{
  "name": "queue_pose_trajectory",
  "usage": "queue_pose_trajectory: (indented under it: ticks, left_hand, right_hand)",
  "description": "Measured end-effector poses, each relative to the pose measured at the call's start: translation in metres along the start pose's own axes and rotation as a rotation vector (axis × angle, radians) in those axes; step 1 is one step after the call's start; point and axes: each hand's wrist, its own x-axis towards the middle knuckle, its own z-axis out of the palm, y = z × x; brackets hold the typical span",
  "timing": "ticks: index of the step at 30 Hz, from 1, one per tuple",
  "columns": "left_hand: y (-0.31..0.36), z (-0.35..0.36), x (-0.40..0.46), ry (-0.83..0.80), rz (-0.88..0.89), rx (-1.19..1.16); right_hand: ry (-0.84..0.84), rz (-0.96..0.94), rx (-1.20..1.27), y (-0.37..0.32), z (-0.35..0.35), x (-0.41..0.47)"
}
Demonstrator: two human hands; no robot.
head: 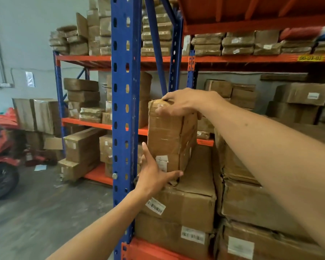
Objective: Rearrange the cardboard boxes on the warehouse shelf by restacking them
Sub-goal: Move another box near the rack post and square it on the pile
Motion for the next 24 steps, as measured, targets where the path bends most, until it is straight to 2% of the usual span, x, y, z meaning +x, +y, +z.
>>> queue_pose_trajectory:
  ticks: [4, 8, 11, 13, 19, 24]
  left_hand:
    - [0.0, -0.001, 0.005, -0.022, -0.066, -0.045]
    - [0.005, 0.006, 0.004, 0.0, -0.092, -0.032]
    - [0.005, 0.011, 0.005, 0.04, -0.103, -0.033]
    - [0.003, 0.012, 0.002, 0.072, -0.087, -0.041]
    - [-0.002, 0.019, -0.011, 0.161, -0.046, -0.079]
    - [0.009, 0.023, -0.009, 0.175, 0.123, 0.069]
  right_hand:
    - [0.048, 0.071, 0.037, -0.014, 0.008, 0.015]
    - [0.075, 0.219, 0.05, -0.028, 0.026, 0.022]
    - [0.208, 0.283, 0.071, -0.036, 0.041, 0.021]
    - [0.271, 0.317, 0.111, -0.04, 0.046, 0.022]
    - [0.304, 0.383, 0.267, -0.027, 0.033, 0.016]
    - [0.341, 0.429, 0.371, 0.003, 0.009, 0.004]
